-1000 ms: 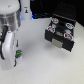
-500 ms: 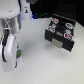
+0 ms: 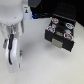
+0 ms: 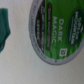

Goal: Open the kcup holder, insert the kcup into the holder, and close the kcup holder

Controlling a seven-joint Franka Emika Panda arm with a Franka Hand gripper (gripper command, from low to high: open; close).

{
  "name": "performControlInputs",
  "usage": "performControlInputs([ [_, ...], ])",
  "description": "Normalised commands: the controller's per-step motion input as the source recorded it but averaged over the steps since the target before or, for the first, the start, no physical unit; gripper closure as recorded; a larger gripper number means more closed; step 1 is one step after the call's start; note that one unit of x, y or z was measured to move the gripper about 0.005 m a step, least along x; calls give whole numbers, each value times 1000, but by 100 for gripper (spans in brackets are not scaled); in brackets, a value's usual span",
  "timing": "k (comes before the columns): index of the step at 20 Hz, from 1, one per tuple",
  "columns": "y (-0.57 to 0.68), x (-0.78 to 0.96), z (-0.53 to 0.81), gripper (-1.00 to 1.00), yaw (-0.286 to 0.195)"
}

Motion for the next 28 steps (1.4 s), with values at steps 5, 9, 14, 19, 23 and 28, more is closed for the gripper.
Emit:
performControlInputs([
  [5, -29, -93, -44, -100, -106],
  [9, -42, -89, -26, 100, -83],
  [14, -28, -74, -10, 100, -57],
  [19, -30, -75, -10, 100, -58],
  [23, -12, -33, -7, 100, -12],
  [28, 108, 28, 322, 100, -27],
])
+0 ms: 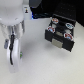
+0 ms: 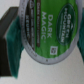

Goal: Open the kcup holder, insert the kcup into the holder, and close the kcup holder

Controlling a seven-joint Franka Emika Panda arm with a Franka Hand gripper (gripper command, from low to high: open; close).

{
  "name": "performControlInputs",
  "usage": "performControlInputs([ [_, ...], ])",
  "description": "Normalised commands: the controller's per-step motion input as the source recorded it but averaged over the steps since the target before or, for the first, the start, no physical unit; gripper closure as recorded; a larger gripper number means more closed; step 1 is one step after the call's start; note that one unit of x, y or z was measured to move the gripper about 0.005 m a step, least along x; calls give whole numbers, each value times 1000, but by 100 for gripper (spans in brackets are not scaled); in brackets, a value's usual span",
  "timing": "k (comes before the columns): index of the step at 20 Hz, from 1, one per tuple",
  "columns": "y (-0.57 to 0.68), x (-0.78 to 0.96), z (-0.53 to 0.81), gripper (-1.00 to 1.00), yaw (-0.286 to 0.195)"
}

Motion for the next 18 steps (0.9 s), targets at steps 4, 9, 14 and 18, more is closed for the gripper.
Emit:
performControlInputs([
  [4, 288, 28, 726, 100, -11],
  [9, 410, 41, 876, 100, 3],
  [14, 539, 52, 813, 100, 24],
  [18, 607, 43, 736, 100, 20],
])
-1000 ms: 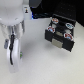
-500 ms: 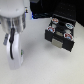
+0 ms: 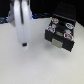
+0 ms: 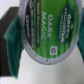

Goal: Open the kcup holder, insert the kcup into the holder, and close the kcup holder

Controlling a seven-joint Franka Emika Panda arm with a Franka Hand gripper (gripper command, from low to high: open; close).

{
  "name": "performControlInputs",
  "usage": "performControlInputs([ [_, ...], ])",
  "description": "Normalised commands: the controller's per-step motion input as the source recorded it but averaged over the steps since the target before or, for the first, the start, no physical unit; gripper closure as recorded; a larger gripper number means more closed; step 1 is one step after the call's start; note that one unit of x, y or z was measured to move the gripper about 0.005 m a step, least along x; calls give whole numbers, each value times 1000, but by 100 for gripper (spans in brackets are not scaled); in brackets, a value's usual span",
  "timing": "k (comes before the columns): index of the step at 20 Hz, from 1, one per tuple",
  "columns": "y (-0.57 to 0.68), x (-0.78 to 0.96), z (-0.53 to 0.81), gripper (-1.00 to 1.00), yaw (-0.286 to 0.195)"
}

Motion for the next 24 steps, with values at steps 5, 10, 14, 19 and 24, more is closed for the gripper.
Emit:
performControlInputs([
  [5, 657, 47, 624, 100, 10],
  [10, 660, 28, 508, 100, 10],
  [14, 671, 32, 439, 100, 6],
  [19, 672, 77, 334, 100, 5],
  [24, 659, 16, 210, 100, 23],
])
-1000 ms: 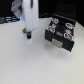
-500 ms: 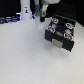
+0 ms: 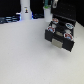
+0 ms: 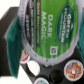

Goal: Open the kcup holder, insert the kcup into the holder, and close the kcup holder

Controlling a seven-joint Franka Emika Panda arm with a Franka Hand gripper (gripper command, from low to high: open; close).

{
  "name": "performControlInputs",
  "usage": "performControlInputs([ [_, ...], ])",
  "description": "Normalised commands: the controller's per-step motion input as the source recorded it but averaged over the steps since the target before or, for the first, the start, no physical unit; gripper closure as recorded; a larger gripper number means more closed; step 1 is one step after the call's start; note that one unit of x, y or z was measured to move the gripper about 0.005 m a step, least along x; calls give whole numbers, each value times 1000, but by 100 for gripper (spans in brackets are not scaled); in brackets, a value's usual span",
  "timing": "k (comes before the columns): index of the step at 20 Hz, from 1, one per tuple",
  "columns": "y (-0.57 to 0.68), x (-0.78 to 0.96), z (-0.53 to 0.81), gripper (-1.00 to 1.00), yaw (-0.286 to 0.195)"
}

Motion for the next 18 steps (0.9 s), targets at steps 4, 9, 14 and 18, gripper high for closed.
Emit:
performControlInputs([
  [4, 666, 21, 139, 100, 23],
  [9, 650, 19, 51, 100, 29],
  [14, 597, 43, -11, 100, 43],
  [18, 479, 0, -78, 100, 65],
])
